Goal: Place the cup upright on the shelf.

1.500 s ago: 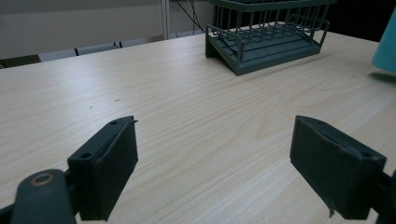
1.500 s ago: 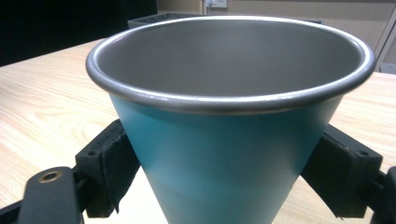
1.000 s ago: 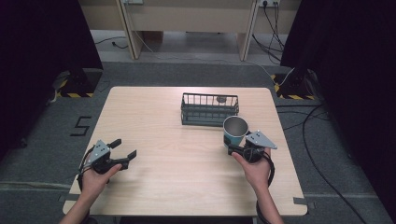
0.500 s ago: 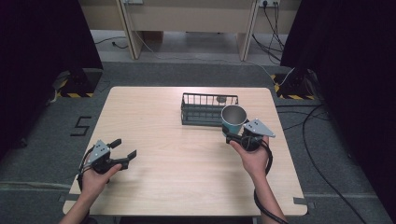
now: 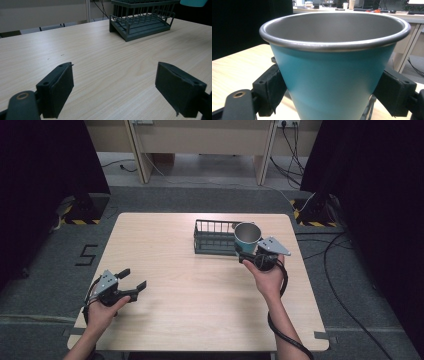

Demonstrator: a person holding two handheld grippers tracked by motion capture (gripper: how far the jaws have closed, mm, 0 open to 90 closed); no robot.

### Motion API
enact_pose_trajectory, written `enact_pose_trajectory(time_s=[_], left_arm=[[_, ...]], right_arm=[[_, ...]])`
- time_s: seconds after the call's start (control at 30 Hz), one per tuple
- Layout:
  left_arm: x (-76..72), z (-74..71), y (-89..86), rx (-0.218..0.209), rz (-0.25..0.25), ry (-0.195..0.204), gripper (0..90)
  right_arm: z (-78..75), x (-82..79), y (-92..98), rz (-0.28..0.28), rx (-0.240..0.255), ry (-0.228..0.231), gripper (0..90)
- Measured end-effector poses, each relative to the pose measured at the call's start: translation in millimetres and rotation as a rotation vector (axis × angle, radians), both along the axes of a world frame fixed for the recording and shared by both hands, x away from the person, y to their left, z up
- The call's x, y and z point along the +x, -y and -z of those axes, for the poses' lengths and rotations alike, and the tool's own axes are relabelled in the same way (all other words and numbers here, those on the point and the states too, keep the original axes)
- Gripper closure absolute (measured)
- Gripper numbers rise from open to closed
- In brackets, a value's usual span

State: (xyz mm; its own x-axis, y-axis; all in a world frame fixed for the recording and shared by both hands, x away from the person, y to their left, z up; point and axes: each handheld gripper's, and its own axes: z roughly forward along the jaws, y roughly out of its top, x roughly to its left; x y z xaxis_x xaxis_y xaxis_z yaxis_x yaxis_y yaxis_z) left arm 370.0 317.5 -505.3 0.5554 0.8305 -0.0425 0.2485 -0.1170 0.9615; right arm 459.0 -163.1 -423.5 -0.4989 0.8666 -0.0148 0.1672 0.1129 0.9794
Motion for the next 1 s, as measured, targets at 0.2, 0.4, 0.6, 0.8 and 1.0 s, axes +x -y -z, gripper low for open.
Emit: enact_pose_trajectory(time_s=[0.2,0.4,0.6,0.8,1.0], left_arm=[[0.2,0.1,-0.2,0.000,0.001,-0.002,14.6],[0.4,0.2,-0.2,-0.003,0.001,-0.001,14.6],[0.8,0.3,-0.2,-0.001,0.004,-0.002,14.6],[0.7,0.3,0.3,-0.001,0.006,-0.002,14.6],[1.1,0.4,0.2,-0.005,0.007,-0.002,14.6]], right_arm=[[-8.3,13.9,-7.9,-0.005,0.001,0.000,18.4],[-15.9,33.0,-16.4,0.005,0.012,-0.002,18.4],[-19.2,45.3,-24.0,0.012,0.018,-0.009,18.4],[-20.2,58.8,-35.6,0.019,0.016,-0.024,18.4],[-21.0,77.1,-43.3,0.031,0.013,-0.044,18.4]])
